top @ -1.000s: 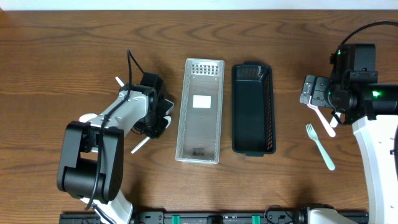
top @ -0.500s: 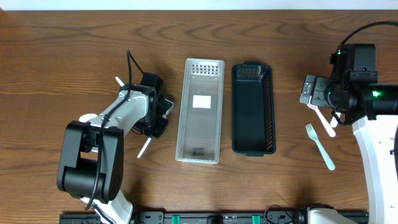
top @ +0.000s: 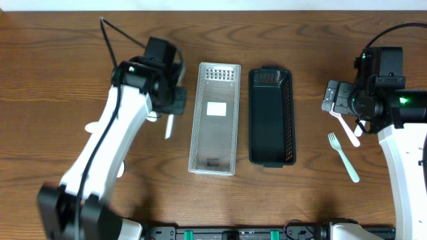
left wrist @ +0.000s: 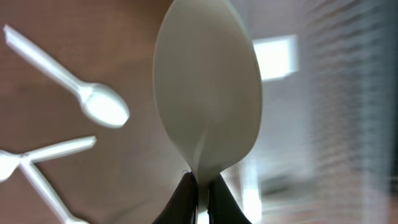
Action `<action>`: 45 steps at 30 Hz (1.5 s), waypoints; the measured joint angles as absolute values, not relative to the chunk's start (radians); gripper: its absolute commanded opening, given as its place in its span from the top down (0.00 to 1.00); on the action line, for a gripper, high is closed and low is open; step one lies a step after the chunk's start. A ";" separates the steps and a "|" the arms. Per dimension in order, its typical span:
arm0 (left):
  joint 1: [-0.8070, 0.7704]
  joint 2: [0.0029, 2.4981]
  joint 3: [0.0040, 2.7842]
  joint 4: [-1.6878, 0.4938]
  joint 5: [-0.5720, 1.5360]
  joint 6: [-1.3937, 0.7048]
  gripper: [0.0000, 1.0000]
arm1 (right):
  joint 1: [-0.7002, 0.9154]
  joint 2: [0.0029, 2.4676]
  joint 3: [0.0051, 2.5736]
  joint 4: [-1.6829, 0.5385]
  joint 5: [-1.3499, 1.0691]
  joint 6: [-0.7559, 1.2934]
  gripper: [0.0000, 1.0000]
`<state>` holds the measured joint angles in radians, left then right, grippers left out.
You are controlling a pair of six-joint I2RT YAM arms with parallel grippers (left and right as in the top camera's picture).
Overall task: Pack container
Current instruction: 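Carry the spoon with the left gripper and drop it into the clear basket, then reach the left gripper to another white spoon and grasp it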
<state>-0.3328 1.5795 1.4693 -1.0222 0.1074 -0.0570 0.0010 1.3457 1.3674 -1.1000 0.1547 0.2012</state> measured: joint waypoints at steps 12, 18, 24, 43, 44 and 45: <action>-0.583 1.673 1.484 -0.892 0.117 -0.323 0.94 | 0.001 1.346 1.367 -1.103 0.155 0.201 0.01; -0.585 1.848 1.483 -0.882 0.101 -0.347 0.92 | 0.001 1.346 1.367 -1.103 0.155 0.201 0.01; -0.585 1.887 1.480 -0.883 0.097 -0.344 0.64 | 0.001 1.346 1.367 -1.103 0.155 0.201 0.01; -0.331 1.489 1.568 -0.884 -0.095 -0.432 0.14 | 0.001 1.346 1.367 -1.103 0.155 0.201 0.01; -0.275 1.493 1.568 -0.885 -0.107 -0.482 0.11 | 0.001 1.346 1.367 -1.103 0.155 0.201 0.01; -0.242 1.501 1.567 -0.886 -0.113 -0.519 0.10 | 0.001 1.346 1.367 -1.103 0.155 0.201 0.01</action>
<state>-0.2420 1.5013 1.5669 -0.8864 -0.1127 -0.5194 0.0010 1.3457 1.3674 -1.1030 0.1547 0.2012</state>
